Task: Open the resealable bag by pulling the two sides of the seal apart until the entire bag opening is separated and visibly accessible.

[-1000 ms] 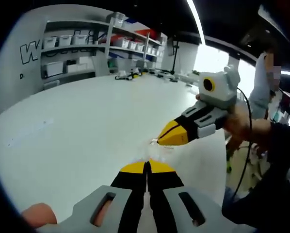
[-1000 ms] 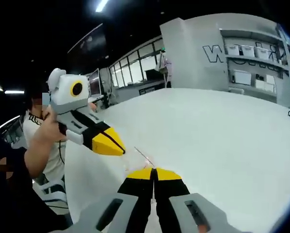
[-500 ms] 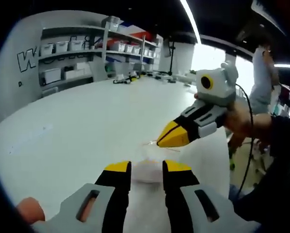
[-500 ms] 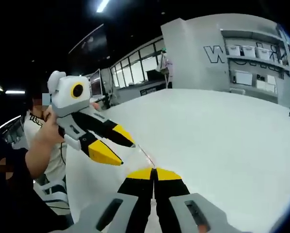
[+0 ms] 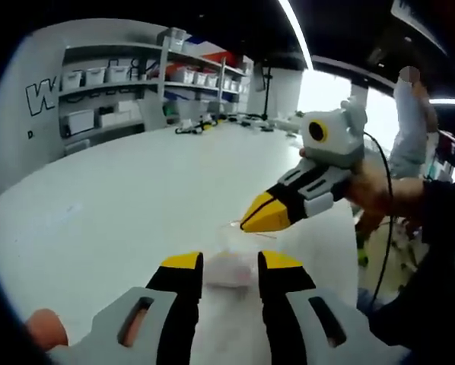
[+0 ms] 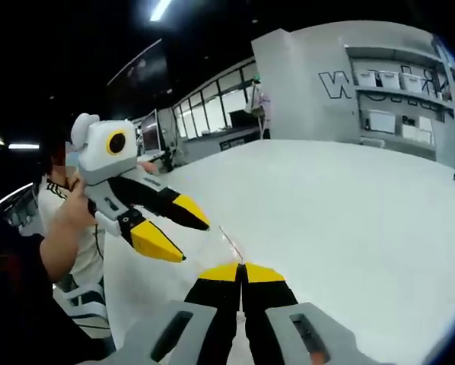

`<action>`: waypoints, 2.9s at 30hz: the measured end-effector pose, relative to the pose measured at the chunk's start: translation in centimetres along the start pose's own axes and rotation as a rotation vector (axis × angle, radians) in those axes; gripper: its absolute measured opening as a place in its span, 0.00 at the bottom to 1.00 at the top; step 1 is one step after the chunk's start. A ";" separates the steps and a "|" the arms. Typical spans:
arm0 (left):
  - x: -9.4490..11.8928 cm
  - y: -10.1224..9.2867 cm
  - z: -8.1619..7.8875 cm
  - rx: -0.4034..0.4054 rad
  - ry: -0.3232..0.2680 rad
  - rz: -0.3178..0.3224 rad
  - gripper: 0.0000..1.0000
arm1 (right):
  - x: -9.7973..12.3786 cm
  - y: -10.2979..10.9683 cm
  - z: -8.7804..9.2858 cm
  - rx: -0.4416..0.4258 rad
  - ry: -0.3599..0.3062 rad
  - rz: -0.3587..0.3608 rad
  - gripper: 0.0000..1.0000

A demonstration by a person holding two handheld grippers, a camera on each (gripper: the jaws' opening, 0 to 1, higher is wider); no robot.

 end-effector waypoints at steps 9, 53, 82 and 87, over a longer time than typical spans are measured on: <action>2.4 -1.1 -0.9 -0.034 -0.046 -0.002 0.50 | 0.0 0.0 0.0 -0.004 -0.002 -0.001 0.00; 4.8 -1.4 1.0 -0.105 -0.157 -0.059 0.94 | 0.1 0.3 0.1 -0.016 -0.009 -0.002 0.00; 5.2 0.2 3.8 -0.039 -0.147 -0.095 0.99 | 0.1 0.7 0.0 -0.046 -0.028 -0.014 0.00; 5.2 0.2 3.8 -0.034 -0.147 -0.094 0.99 | 0.1 0.4 -0.3 -0.096 -0.057 -0.033 0.00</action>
Point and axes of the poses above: the point that each gripper's makers call its tool centre point, and the gripper's own axes: x roughly backward along the fingers, y roughly to its left, z roughly out of its underside, the point moved 1 cm from there along x, roughly backward along the fingers, and after that the axes turned 13 degrees about -z, right-handed, at the moved point
